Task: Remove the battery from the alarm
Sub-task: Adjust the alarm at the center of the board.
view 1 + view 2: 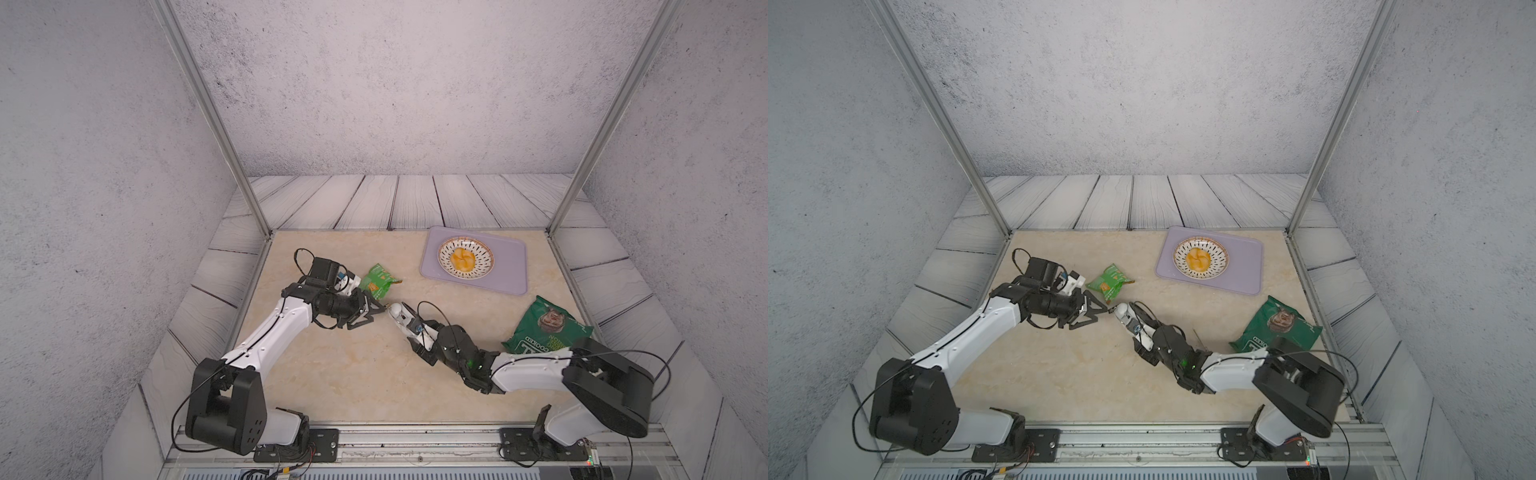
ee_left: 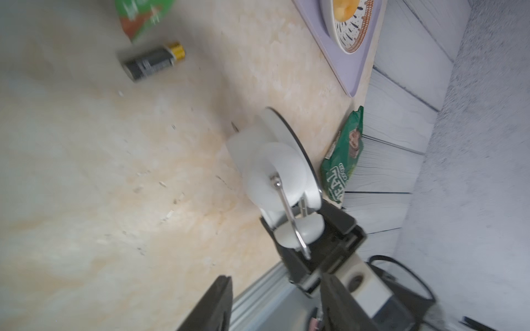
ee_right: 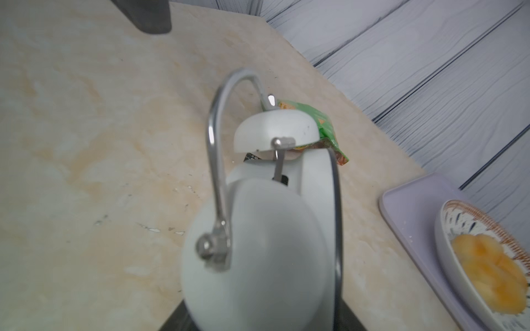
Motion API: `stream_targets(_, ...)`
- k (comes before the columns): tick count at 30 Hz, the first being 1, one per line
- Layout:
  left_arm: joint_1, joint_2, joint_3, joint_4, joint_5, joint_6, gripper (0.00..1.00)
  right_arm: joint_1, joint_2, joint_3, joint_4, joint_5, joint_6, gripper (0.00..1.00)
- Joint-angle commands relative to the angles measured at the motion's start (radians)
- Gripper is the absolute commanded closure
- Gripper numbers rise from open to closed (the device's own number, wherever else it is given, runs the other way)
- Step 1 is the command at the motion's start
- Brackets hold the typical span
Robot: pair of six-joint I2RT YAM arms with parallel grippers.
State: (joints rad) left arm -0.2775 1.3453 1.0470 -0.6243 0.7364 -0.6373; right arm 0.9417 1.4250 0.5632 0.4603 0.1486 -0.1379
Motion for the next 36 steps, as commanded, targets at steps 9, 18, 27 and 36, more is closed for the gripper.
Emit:
stream_targets(9,0.019,-0.180,0.053,-0.192,-0.569,0.321,0.33,-0.367,-0.020,0.273,-0.644,-0.953,0.386,0.68)
stream_targets(18,0.019,-0.289,0.003,-0.192,-0.742,0.383,0.22,-0.506,0.295,0.480,-0.826,-1.192,0.298,0.38)
stream_targets(27,0.019,-0.301,-0.046,-0.102,-0.691,0.363,0.18,-0.625,0.518,0.644,-1.023,-1.109,0.201,0.14)
stream_targets(36,0.029,-0.234,-0.104,0.096,-0.962,0.296,0.01,-0.730,0.175,0.520,-0.888,-0.385,0.295,0.04)
